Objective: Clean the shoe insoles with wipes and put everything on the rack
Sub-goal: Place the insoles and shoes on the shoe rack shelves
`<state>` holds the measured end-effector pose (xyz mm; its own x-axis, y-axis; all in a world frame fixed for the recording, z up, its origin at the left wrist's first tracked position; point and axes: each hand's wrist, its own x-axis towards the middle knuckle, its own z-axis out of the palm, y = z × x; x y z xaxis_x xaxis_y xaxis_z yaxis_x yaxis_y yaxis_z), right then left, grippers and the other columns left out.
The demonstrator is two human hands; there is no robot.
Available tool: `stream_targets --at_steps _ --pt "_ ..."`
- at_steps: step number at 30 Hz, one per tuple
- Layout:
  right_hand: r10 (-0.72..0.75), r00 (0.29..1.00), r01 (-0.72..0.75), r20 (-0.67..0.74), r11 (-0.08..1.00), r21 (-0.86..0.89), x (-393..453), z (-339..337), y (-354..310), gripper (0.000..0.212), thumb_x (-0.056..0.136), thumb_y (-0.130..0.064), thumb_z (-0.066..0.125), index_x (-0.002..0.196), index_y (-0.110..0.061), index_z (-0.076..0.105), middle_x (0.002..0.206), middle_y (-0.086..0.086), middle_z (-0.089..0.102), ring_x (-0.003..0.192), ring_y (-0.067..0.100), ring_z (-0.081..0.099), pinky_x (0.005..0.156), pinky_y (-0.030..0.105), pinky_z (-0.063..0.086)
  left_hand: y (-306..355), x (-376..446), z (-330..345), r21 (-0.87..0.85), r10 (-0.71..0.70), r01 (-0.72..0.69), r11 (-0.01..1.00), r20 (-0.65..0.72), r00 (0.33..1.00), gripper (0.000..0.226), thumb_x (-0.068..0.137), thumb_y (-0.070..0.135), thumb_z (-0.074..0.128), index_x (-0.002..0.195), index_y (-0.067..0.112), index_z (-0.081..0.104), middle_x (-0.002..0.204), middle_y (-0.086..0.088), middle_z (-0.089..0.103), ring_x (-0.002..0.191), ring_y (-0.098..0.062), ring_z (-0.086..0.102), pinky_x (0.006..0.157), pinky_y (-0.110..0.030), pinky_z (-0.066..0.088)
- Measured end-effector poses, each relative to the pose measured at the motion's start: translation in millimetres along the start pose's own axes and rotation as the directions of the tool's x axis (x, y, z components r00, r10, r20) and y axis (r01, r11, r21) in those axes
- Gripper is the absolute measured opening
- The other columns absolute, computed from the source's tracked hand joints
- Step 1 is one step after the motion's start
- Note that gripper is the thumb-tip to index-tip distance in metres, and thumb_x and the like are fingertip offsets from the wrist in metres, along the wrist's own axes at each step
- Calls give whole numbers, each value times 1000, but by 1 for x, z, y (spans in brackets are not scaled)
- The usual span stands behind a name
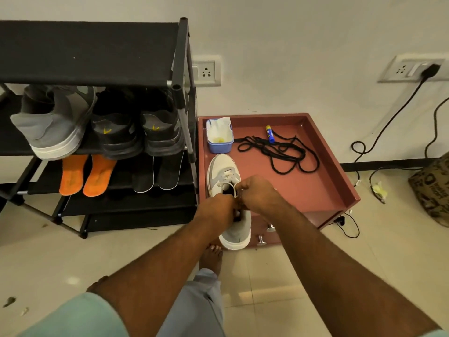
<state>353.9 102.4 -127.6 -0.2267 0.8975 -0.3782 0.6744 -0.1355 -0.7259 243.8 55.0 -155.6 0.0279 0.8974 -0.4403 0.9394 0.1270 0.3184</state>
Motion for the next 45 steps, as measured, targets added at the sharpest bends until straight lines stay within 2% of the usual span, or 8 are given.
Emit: stream_targets --at_steps 6,12,19,24,29,35,40,45 --pt "-38 966 56 -257 996 65 -4 -5 24 22 76 3 59 82 -15 70 80 1 67 76 18 62 67 26 50 6 13 -17 256 52 -121 959 260 964 38 103 30 47 137 15 51 133 -5 58 118 -28 57 97 -41 49" --pt "25 992 -16 -127 997 74 1 17 40 46 88 -33 63 130 -16 54 118 7 62 104 23 60 90 35 50 20 2 -24 414 22 -27 910 17 1000 38 95 34 61 128 14 59 123 -9 63 112 -29 62 94 -43 51" --pt "4 984 2 -176 999 37 7 33 32 15 86 -8 52 85 -5 67 76 11 64 72 26 58 56 24 39 -8 -16 -12 198 127 -97 975 -150 981 26 102 29 51 121 19 65 117 -5 66 106 -25 64 98 -40 52" --pt "17 973 -13 -229 1000 17 -17 27 21 16 80 -7 53 77 -8 68 70 8 66 65 25 61 56 30 49 -14 -43 -6 27 267 -288 957 -464 845 24 97 23 60 120 16 61 110 -6 59 95 -21 60 81 -36 57" --pt "-47 972 49 -231 999 3 -66 17 -4 17 83 -11 54 76 -8 69 69 8 67 65 23 63 52 25 46 -3 -82 -40 87 296 -283 955 -254 921 56 95 26 61 137 32 26 110 -4 64 88 -27 67 79 -44 58" --pt "-128 954 119 -273 992 -48 -137 18 -57 13 79 -12 56 75 -8 68 71 11 66 68 30 61 52 25 38 -14 -173 -89 5 225 -236 972 -319 921 77 92 11 54 153 40 17 92 -1 62 77 -23 62 75 -40 55" --pt "-194 945 182 -263 981 -67 -192 43 -102 9 76 -8 57 72 -4 64 64 9 56 64 29 52 53 25 31 -49 -244 -83 -264 64 -294 919 -633 771 55 79 19 78 127 31 53 83 5 64 80 -19 63 76 -41 54" --pt "-302 936 296 -183 953 -59 -225 86 -139 14 78 -12 56 74 -8 68 68 6 62 68 25 58 53 26 36 -87 -287 -70 -555 -330 -221 802 -720 611 72 73 21 82 133 27 42 117 1 53 102 -17 55 85 -35 50"
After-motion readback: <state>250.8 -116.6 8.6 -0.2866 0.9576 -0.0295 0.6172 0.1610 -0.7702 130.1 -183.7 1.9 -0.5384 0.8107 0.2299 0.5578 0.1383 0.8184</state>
